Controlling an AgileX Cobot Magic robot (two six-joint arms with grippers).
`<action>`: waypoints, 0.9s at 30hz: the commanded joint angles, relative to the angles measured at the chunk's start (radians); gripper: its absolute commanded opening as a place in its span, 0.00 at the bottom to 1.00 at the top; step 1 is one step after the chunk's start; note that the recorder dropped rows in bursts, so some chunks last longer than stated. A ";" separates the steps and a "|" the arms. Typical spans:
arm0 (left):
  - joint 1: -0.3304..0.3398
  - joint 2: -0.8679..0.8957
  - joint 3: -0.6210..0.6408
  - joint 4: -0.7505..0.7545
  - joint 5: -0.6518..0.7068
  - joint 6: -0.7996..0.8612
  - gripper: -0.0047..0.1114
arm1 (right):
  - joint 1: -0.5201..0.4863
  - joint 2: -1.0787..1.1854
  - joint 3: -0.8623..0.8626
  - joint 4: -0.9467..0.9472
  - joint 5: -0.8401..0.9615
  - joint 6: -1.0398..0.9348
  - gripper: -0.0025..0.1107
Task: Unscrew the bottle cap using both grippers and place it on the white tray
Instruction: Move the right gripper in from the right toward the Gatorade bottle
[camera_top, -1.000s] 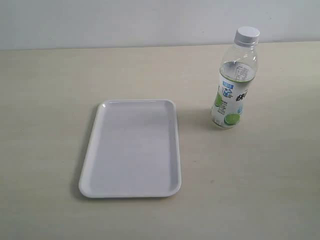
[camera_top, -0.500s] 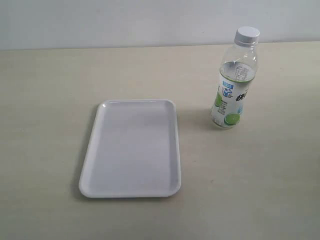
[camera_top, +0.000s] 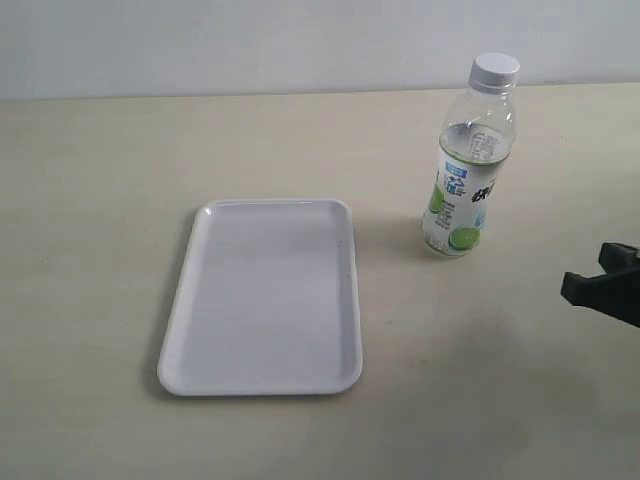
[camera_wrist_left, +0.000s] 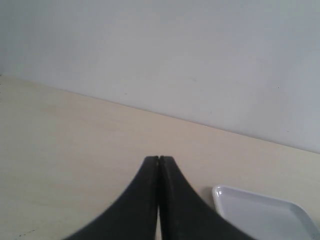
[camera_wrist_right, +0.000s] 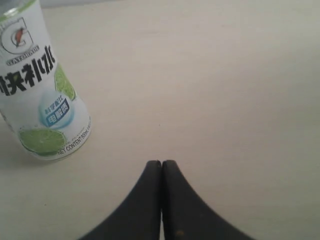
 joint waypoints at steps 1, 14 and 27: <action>-0.006 -0.006 -0.001 -0.002 -0.005 0.001 0.06 | -0.005 0.066 -0.045 -0.014 -0.025 -0.007 0.02; -0.006 -0.006 -0.001 -0.002 -0.005 0.001 0.06 | -0.005 0.121 -0.164 -0.032 0.045 -0.053 0.02; -0.006 -0.006 -0.001 -0.002 -0.005 0.001 0.06 | -0.005 0.283 -0.205 -0.037 0.050 -0.166 0.02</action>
